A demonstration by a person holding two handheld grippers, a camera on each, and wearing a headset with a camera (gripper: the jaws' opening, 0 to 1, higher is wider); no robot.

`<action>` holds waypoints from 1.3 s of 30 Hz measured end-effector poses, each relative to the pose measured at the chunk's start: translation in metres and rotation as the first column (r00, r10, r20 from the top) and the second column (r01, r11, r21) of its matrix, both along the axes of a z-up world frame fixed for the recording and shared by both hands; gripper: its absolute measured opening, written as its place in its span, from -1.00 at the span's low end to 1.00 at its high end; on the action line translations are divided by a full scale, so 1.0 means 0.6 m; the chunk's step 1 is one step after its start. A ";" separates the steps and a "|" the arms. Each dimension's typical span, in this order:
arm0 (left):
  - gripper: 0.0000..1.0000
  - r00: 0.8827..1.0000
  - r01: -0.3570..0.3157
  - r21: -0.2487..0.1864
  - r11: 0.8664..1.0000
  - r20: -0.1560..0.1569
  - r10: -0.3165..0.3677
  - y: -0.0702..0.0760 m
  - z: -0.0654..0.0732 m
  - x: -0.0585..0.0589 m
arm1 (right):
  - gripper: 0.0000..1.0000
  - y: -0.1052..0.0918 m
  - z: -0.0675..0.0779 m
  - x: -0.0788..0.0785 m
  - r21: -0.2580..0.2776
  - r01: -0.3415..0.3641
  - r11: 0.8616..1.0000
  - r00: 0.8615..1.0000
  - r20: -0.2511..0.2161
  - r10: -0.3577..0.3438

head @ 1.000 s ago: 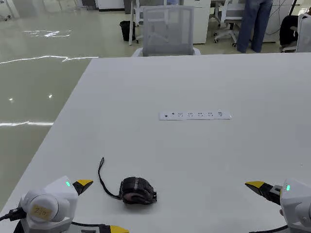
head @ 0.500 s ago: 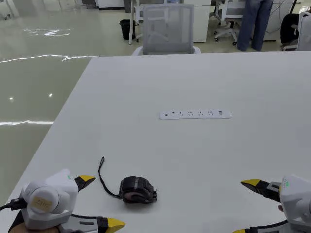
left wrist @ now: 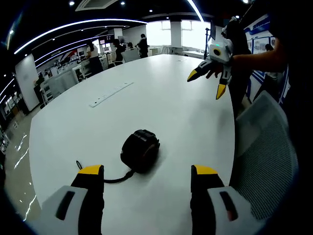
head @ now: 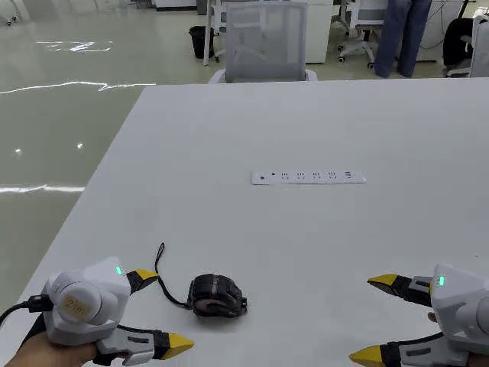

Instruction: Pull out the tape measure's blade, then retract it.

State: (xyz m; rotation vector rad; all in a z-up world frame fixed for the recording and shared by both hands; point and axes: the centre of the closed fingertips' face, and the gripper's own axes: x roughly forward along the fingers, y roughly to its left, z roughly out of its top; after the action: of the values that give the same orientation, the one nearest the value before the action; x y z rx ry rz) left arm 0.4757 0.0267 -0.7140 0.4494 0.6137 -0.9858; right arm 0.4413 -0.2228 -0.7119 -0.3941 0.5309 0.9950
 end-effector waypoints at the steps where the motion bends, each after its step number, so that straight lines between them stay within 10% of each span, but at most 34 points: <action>1: 0.37 1.000 0.006 0.007 1.000 0.000 -0.006 -0.002 -0.001 0.000 | 0.40 0.000 0.000 0.002 -0.001 -0.003 1.000 1.000 0.002 0.003; 39: 0.10 0.988 0.154 0.097 0.983 -0.036 -0.151 -0.027 -0.039 0.037 | 0.08 0.039 -0.029 0.069 -0.049 -0.105 0.993 0.994 0.008 0.105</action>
State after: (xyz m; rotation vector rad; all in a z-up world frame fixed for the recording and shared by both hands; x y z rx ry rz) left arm 0.4979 0.0106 -0.7375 0.5785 0.6638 -1.1124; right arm 0.4827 -0.1992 -0.7296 -0.4745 0.5294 1.0822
